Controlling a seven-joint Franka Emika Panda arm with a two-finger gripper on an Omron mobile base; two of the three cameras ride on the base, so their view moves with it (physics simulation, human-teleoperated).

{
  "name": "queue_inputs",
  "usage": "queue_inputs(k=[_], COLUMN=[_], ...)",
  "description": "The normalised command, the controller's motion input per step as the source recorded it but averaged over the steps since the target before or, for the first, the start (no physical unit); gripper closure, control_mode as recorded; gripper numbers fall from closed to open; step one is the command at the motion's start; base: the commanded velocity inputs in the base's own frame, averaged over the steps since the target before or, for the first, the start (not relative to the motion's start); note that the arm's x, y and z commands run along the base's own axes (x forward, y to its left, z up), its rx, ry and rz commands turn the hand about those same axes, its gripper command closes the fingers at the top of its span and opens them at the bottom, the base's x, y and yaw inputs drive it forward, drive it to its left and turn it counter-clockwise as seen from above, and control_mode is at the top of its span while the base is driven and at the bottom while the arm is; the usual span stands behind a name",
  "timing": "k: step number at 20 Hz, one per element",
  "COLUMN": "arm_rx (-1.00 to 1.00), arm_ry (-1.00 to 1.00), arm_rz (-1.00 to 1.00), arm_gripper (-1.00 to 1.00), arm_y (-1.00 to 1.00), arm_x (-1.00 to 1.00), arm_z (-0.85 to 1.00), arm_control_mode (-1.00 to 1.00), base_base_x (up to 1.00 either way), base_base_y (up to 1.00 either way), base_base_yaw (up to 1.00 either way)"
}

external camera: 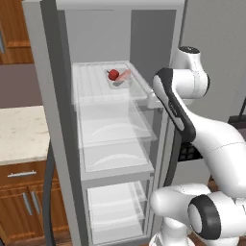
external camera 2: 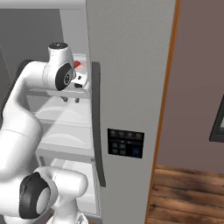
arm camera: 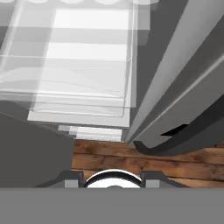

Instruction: Place the tupperware containing the steak and bell pepper meal in the microwave. Close the microwave door and press the start button to reheat the meal.

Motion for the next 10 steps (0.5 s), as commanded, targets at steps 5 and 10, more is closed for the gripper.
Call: queue_inputs(k=[5, 10], arm_rx=[-0.08, -0.1], arm_ry=[-0.05, 0.0], arm_rz=[0.0, 0.04], arm_gripper=[-1.0, -1.0], arm_y=[0.6, 0.83], arm_x=[-0.41, -0.18], arm_z=[-0.07, -0.14], arm_control_mode=[-1.0, -1.0], base_base_x=[0.0, 0.0], base_base_y=[0.0, 0.0], base_base_yaw=[0.0, 0.0])
